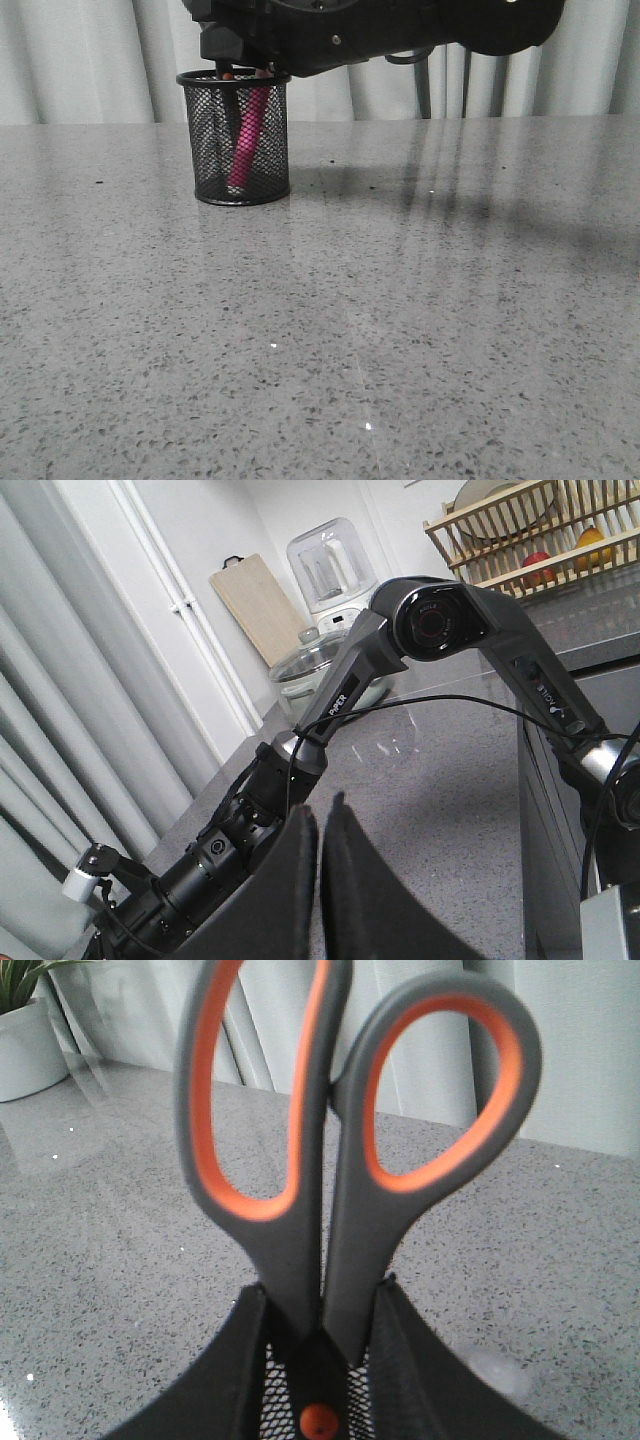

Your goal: Put pen and scissors into bin

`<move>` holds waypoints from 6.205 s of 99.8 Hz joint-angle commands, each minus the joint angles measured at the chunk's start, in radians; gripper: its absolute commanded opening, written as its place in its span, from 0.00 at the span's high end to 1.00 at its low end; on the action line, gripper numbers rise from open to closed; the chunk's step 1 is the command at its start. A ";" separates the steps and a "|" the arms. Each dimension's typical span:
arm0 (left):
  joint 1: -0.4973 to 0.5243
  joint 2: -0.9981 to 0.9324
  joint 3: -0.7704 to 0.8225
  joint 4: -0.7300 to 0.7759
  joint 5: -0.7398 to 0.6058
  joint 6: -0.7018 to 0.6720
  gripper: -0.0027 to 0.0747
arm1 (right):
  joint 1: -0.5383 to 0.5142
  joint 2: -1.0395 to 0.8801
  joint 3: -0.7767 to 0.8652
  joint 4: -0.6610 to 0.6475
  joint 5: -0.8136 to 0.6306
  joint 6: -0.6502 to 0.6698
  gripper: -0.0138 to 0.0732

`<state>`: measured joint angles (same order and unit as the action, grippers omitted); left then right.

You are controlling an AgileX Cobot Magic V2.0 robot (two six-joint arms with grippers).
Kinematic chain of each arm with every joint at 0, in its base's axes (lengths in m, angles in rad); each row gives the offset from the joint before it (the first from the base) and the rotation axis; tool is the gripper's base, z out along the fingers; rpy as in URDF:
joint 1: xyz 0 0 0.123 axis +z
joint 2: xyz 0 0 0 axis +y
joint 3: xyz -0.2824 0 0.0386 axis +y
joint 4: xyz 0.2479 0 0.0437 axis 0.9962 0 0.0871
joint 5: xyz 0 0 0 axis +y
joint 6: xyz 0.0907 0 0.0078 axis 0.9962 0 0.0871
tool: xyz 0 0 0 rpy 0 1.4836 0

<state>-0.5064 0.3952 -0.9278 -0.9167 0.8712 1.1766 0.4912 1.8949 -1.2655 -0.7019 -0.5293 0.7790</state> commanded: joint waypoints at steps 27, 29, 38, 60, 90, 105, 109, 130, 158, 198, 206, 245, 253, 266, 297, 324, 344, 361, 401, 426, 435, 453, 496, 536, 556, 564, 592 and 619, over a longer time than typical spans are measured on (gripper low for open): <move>-0.008 -0.010 -0.022 -0.035 -0.083 -0.012 0.99 | -0.005 -0.049 -0.006 0.007 -0.091 0.010 0.26; -0.008 -0.015 -0.022 -0.028 -0.099 -0.012 0.99 | -0.005 -0.053 -0.006 0.007 -0.102 0.010 0.25; -0.008 -0.045 -0.022 0.002 -0.171 -0.014 0.99 | -0.005 -0.077 -0.006 0.007 -0.120 0.010 0.24; -0.008 -0.090 -0.022 0.134 -0.224 -0.189 0.99 | -0.005 -0.196 -0.006 0.007 -0.095 0.010 0.27; -0.008 -0.162 0.078 0.492 -0.346 -0.587 0.99 | -0.005 -0.535 0.060 -0.265 -0.069 0.012 0.89; -0.008 -0.262 0.218 0.519 -0.438 -0.697 0.99 | -0.005 -0.808 0.254 -0.321 0.168 0.071 0.90; -0.008 -0.284 0.254 0.519 -0.450 -0.712 0.99 | -0.005 -0.899 0.321 -0.321 0.287 0.072 0.90; -0.008 -0.358 0.381 0.519 -0.444 -0.712 0.99 | -0.005 -1.335 0.587 -0.250 0.836 0.067 0.90; -0.008 -0.358 0.431 0.508 -0.442 -0.712 0.99 | -0.005 -1.696 0.759 -0.226 0.938 0.052 0.90; -0.008 -0.358 0.431 0.507 -0.437 -0.712 0.99 | -0.005 -1.807 0.791 -0.214 0.952 0.052 0.90; -0.008 -0.358 0.431 0.507 -0.437 -0.712 0.99 | -0.005 -1.807 0.791 -0.214 0.952 0.052 0.90; -0.008 -0.358 0.436 0.504 -0.442 -0.712 0.99 | -0.005 -1.807 0.791 -0.214 0.950 0.052 0.90; 0.008 -0.358 0.455 0.515 -0.441 -0.712 0.99 | -0.005 -1.807 0.791 -0.214 0.950 0.052 0.90; 0.090 -0.363 0.474 0.640 -0.433 -0.712 0.99 | -0.005 -1.807 0.791 -0.214 0.950 0.052 0.90; 0.396 -0.363 0.815 0.757 -0.853 -0.945 0.99 | -0.005 -1.807 0.791 -0.214 0.950 0.052 0.90; 0.425 -0.363 0.929 0.849 -0.846 -1.059 0.99 | -0.005 -1.807 0.791 -0.214 0.950 0.052 0.90; 0.425 -0.363 0.972 0.858 -0.741 -1.059 0.99 | -0.005 -1.807 0.791 -0.214 0.950 0.052 0.90; 0.425 -0.363 0.972 0.893 -0.664 -1.059 0.99 | -0.005 -1.807 0.791 -0.214 0.950 0.052 0.90; 0.425 -0.363 0.972 0.893 -0.657 -1.059 0.99 | -0.005 -1.807 0.791 -0.214 0.950 0.052 0.90; 0.425 -0.363 0.972 0.893 -0.657 -1.059 0.99 | -0.005 -1.807 0.791 -0.214 0.950 0.052 0.90; 0.425 -0.363 0.972 0.893 -0.657 -1.059 0.99 | -0.005 -1.807 0.791 -0.214 0.950 0.052 0.90; 0.425 -0.363 0.972 0.893 -0.657 -1.059 0.99 | -0.005 -1.807 0.791 -0.214 0.953 0.052 0.90; 0.425 -0.363 0.972 0.893 -0.657 -1.059 0.99 | -0.126 -1.807 0.968 0.167 1.012 -0.395 0.90; 0.425 -0.363 0.972 0.893 -0.657 -1.059 0.99 | -0.451 -1.849 1.263 0.637 0.592 -0.862 0.90; 0.425 -0.363 0.972 0.893 -0.655 -1.059 0.99 | -0.453 -1.924 1.290 0.658 0.760 -0.862 0.90; 0.425 -0.363 0.972 0.893 -0.654 -1.059 0.99 | -0.453 -1.924 1.290 0.658 0.831 -0.862 0.90; 0.425 -0.363 0.972 0.893 -0.654 -1.059 0.99 | -0.453 -1.924 1.290 0.659 0.825 -0.862 0.90; 0.425 -0.363 0.972 0.893 -0.654 -1.059 0.99 | -0.453 -1.924 1.290 0.659 0.825 -0.862 0.90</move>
<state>-0.0846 0.0171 0.0017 -0.0217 0.2831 0.1281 0.0435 -0.0105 0.0096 -0.0447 0.3337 -0.0738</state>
